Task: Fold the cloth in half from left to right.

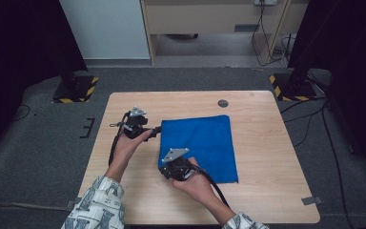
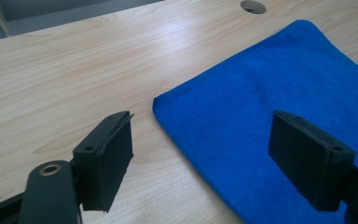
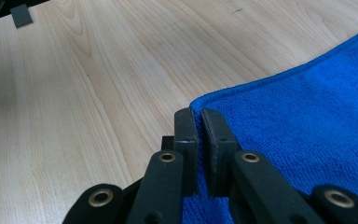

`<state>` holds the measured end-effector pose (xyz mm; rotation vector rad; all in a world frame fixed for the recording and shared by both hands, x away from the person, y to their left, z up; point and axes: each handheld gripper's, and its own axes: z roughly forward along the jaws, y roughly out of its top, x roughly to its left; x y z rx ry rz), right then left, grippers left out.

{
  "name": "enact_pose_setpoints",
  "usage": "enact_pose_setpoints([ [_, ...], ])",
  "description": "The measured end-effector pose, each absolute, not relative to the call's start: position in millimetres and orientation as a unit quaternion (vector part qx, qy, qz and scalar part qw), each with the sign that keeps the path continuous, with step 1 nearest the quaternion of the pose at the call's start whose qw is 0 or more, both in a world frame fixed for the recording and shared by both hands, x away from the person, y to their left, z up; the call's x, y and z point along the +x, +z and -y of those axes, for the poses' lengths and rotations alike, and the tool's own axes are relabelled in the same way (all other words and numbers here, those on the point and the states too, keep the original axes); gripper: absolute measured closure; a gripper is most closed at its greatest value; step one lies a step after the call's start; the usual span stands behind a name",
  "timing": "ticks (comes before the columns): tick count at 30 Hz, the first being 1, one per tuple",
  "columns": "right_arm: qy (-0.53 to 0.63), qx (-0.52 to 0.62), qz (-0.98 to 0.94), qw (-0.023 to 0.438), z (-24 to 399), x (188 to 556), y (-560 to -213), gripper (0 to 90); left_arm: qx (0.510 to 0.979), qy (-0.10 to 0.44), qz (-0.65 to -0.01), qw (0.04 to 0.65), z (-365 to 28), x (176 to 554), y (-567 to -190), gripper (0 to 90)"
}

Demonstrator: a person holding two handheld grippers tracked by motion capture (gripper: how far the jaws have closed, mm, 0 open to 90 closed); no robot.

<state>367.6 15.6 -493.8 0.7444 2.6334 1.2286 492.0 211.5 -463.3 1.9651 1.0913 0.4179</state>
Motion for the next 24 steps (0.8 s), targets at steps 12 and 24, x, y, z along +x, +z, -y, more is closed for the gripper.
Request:
enact_pose_setpoints([
  [12, 0.418, 0.233, -0.876, 0.065, -33.1, 352.3, -497.3, 85.5, 0.802, 0.165, -0.426, 0.386, -210.9, 499.0, -475.3, 29.7],
  [24, 0.418, 0.226, -0.878, 0.054, -33.3, 344.5, -501.2, 85.3, 0.797, 0.159, -0.434, 0.389, -213.1, 508.2, -485.3, 37.6],
])
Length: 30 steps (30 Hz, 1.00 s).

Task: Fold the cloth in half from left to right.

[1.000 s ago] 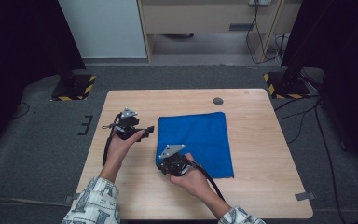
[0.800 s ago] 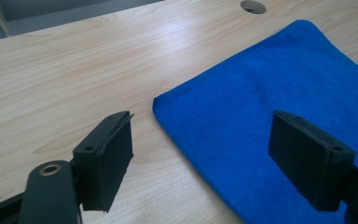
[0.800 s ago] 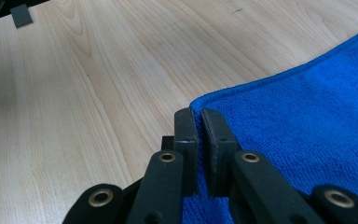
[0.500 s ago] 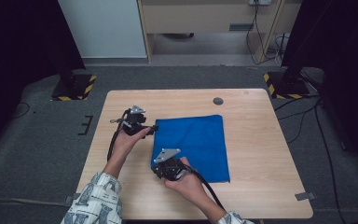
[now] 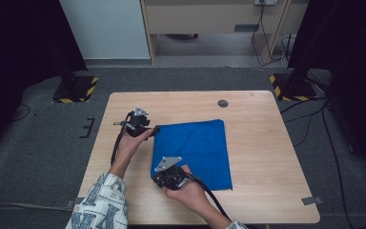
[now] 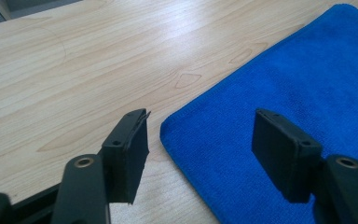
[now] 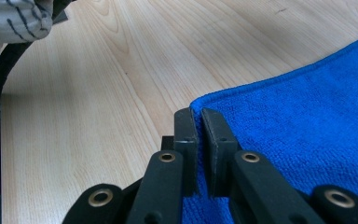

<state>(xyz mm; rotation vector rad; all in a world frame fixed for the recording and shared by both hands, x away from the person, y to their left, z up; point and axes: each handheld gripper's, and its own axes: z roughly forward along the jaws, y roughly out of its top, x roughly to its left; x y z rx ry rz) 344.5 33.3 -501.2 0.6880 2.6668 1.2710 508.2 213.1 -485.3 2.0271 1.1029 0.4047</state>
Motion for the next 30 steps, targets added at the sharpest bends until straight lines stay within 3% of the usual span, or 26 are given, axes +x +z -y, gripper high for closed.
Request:
enact_pose_setpoints([
  [7, 0.430, 0.228, -0.873, 0.042, -36.6, 342.4, -508.4, 85.3, 0.796, 0.161, -0.436, 0.389, -216.2, 511.9, -490.2, 46.1],
  [20, 0.432, 0.220, -0.874, 0.032, -43.3, 336.4, -513.5, 85.2, 0.803, 0.159, -0.444, 0.366, -222.2, 520.2, -506.3, 51.7],
  [30, 0.424, 0.215, -0.879, 0.032, -43.3, 334.2, -518.0, 85.0, 0.804, 0.168, -0.441, 0.361, -224.0, 528.5, -518.5, 63.6],
])
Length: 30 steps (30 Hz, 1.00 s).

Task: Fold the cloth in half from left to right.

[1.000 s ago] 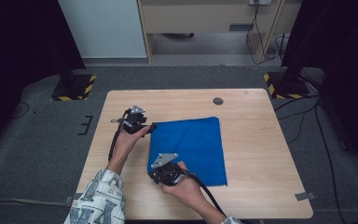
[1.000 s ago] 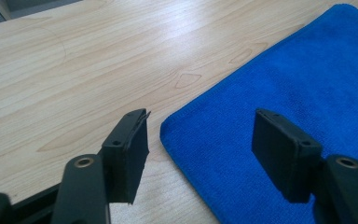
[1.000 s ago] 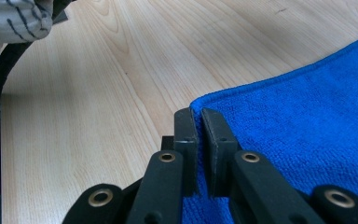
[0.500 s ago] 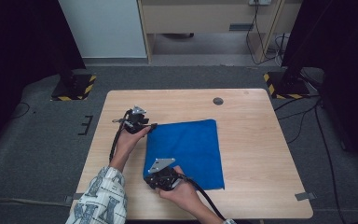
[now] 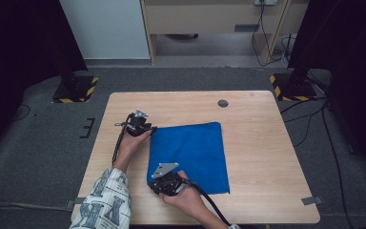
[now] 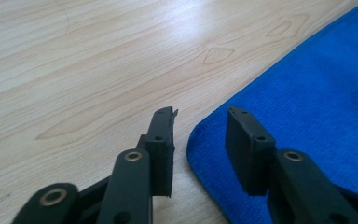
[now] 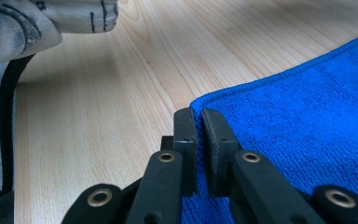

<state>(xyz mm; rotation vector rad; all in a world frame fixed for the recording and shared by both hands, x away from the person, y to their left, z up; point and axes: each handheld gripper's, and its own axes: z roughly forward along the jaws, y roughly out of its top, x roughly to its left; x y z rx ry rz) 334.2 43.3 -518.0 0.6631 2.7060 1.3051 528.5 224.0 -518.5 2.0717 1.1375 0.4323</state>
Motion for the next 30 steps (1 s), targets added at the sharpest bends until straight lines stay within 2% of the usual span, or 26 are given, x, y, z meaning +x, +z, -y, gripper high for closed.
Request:
enact_pose_setpoints([
  [6, 0.427, 0.216, -0.878, 0.031, -42.4, 333.8, -518.2, 85.0, 0.806, 0.162, -0.443, 0.357, -222.3, 530.3, -523.8, 68.9],
  [13, 0.430, 0.220, -0.875, 0.032, -40.0, 333.9, -517.5, 85.0, 0.808, 0.158, -0.439, 0.360, -219.2, 530.0, -523.9, 88.2],
  [30, 0.448, 0.225, -0.864, 0.047, -30.7, 328.4, -499.7, 85.2, 0.805, 0.184, -0.424, 0.371, -205.5, 515.5, -482.5, 89.5],
])
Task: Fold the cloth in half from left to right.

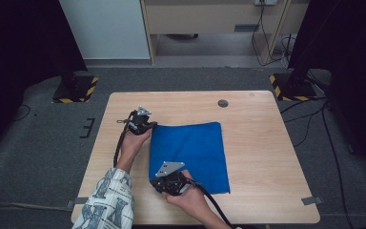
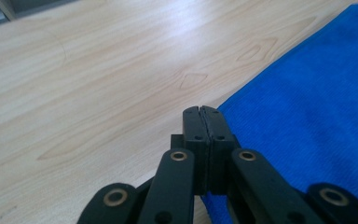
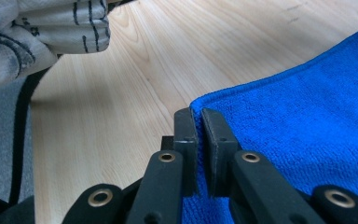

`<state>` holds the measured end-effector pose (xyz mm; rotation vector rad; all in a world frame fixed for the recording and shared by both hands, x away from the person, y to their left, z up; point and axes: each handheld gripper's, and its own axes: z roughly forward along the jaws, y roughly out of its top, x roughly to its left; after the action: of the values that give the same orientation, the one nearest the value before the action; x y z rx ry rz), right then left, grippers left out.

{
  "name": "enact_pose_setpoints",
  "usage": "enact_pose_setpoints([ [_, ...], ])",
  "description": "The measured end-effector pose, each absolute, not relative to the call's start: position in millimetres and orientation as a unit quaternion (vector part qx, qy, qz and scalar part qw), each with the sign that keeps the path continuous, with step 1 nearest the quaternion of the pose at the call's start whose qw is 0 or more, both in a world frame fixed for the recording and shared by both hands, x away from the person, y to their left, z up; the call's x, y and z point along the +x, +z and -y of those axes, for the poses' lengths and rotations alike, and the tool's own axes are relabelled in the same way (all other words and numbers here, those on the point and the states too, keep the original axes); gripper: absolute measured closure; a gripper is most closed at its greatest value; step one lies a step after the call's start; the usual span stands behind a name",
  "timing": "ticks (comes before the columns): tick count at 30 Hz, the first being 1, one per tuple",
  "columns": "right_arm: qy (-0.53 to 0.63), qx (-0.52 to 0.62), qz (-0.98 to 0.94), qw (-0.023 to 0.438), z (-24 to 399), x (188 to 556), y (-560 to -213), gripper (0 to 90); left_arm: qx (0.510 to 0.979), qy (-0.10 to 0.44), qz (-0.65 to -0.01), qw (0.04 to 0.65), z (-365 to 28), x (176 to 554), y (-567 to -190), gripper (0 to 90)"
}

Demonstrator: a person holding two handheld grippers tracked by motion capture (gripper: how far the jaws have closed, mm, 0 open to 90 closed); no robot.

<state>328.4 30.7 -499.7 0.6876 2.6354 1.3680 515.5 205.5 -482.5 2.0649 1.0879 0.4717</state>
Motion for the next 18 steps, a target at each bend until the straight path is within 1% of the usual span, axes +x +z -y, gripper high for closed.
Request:
enact_pose_setpoints([
  [3, 0.450, 0.225, -0.863, 0.050, -30.2, 327.7, -493.8, 85.2, 0.801, 0.189, -0.424, 0.377, -202.3, 517.5, -473.1, 89.5],
  [10, 0.447, 0.229, -0.863, 0.062, -24.4, 328.4, -480.1, 85.3, 0.797, 0.193, -0.432, 0.376, -202.9, 526.3, -464.7, 89.6],
  [18, 0.454, 0.247, -0.854, 0.063, -25.3, 334.9, -479.0, 85.4, 0.792, 0.189, -0.443, 0.374, -212.8, 541.7, -465.1, 89.7],
])
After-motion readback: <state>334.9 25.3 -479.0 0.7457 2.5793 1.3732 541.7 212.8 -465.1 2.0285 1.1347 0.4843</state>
